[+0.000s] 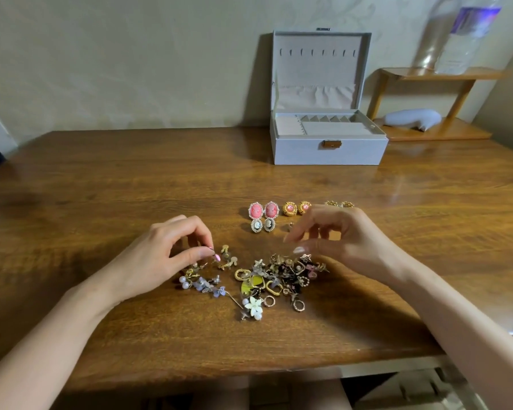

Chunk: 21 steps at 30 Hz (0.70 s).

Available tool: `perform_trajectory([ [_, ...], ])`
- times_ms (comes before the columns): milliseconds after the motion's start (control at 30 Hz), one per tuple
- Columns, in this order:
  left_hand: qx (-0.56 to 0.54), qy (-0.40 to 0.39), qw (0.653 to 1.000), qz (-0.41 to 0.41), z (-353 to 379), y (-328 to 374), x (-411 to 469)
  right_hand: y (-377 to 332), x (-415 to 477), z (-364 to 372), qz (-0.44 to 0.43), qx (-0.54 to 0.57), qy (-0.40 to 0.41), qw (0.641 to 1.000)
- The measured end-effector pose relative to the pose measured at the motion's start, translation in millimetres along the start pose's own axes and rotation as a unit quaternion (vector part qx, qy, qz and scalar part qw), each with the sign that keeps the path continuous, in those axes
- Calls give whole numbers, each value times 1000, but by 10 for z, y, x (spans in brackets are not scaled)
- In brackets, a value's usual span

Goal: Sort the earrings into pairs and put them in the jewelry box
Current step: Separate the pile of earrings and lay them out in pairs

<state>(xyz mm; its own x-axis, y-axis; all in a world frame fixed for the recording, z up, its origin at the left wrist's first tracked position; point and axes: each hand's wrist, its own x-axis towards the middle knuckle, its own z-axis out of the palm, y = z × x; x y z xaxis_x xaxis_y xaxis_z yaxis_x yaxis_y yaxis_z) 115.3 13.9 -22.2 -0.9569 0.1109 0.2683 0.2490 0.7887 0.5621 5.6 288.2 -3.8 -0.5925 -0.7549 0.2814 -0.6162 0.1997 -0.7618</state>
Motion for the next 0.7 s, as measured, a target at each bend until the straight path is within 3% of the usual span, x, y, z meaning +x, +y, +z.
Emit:
perform_trajectory([
  [200,-56,41,998,13,-17,91,7,104,-151,-133,11,-59,-29,998],
  [467,-136,36,990,-2,-12,178,-14,213,-254,-212,40,-97,-23,994],
  [700,-130,29,991,-5,-24,209,2,156,-222,-179,-5,-84,-51,995],
])
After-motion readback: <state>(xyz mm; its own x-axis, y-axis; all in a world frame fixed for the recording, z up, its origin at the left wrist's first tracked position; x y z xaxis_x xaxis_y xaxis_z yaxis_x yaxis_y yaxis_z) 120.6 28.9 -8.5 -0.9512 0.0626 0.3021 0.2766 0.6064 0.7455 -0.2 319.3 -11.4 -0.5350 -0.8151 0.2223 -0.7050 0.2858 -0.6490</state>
